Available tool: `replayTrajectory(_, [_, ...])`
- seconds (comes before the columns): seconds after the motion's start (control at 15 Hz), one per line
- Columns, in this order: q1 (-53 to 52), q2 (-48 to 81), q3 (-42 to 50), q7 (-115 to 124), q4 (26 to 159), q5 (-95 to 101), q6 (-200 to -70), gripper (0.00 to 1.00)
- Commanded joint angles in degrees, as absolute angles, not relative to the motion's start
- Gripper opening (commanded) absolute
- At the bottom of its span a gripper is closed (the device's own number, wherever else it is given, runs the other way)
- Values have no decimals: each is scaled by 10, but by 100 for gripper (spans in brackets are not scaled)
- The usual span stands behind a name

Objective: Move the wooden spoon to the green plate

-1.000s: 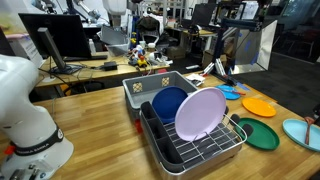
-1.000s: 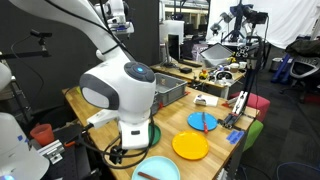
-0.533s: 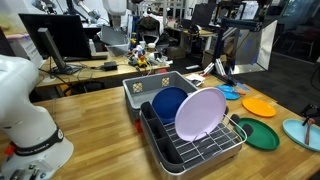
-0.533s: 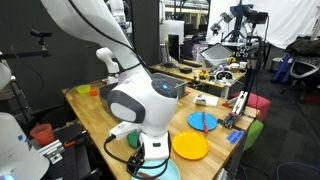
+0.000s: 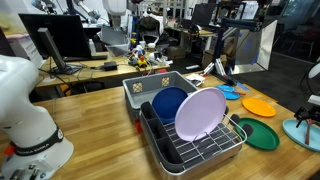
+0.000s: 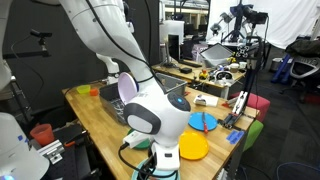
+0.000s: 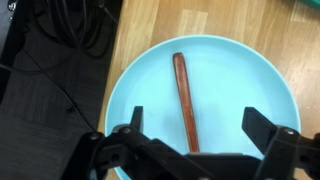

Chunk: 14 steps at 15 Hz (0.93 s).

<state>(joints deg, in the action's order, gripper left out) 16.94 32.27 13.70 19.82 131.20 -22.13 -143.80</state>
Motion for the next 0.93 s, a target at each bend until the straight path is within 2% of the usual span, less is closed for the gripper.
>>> replayTrajectory(0.0, [172, 342, 140, 211, 1291, -227, -1435, 100])
replayTrajectory(0.67, [180, 369, 150, 237, 1263, -232, -1434, 99])
replayTrajectory(0.73, [182, 371, 149, 236, 1262, -234, -1433, 92])
replayTrajectory(0.8, [184, 373, 148, 235, 1260, -235, -1433, 74])
replayTrajectory(0.87, [184, 374, 148, 236, 1259, -235, -1433, 68])
